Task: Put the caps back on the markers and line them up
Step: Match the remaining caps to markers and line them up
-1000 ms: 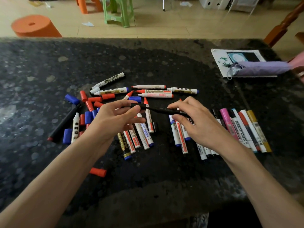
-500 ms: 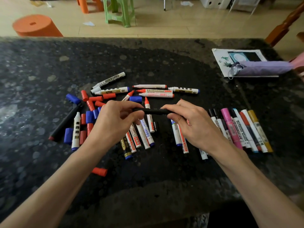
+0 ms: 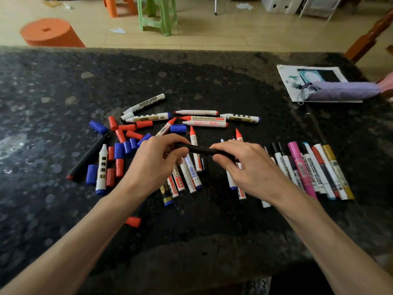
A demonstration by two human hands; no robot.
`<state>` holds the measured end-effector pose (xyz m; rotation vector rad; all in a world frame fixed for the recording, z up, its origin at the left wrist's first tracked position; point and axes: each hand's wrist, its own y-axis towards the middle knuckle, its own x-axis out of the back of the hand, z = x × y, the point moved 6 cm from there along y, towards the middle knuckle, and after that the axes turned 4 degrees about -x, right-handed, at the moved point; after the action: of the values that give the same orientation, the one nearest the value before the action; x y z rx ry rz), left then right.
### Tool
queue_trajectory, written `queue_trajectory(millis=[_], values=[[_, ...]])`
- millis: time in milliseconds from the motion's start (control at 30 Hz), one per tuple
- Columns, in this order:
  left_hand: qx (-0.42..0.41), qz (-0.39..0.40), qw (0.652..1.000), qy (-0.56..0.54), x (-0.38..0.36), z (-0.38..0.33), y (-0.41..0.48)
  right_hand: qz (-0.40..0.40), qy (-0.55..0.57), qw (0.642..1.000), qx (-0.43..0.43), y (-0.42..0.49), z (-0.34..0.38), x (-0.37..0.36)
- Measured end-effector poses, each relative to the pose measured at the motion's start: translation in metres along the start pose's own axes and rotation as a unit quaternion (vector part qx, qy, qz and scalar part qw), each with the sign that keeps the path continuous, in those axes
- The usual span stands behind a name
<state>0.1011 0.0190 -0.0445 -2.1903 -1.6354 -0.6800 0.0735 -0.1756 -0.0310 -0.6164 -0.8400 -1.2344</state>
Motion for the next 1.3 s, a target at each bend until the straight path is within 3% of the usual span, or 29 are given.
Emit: queue_trajectory(millis=[233,433,567,1133,1300], values=[[-0.018,0.018,0.998,-0.055,-0.027,-0.019,0.008,-0.052,-0.021,0.998,-0.039,-0.007,-0.004,0.014],[-0.009,-0.006,1.0,-0.029,-0.02,-0.012,0.008,-0.133,-0.096,0.944,-0.287,-0.033,-0.073,0.06],[-0.013,-0.006,1.0,-0.018,-0.025,-0.016,0.008,-0.134,-0.153,0.912,-0.355,-0.048,-0.102,0.074],[-0.005,-0.054,0.998,-0.022,-0.004,-0.008,0.014,-0.096,-0.201,0.931,-0.288,-0.026,-0.081,0.05],[0.002,-0.075,0.997,-0.026,0.008,-0.003,0.015,-0.049,-0.118,0.965,-0.228,-0.01,-0.059,0.028]])
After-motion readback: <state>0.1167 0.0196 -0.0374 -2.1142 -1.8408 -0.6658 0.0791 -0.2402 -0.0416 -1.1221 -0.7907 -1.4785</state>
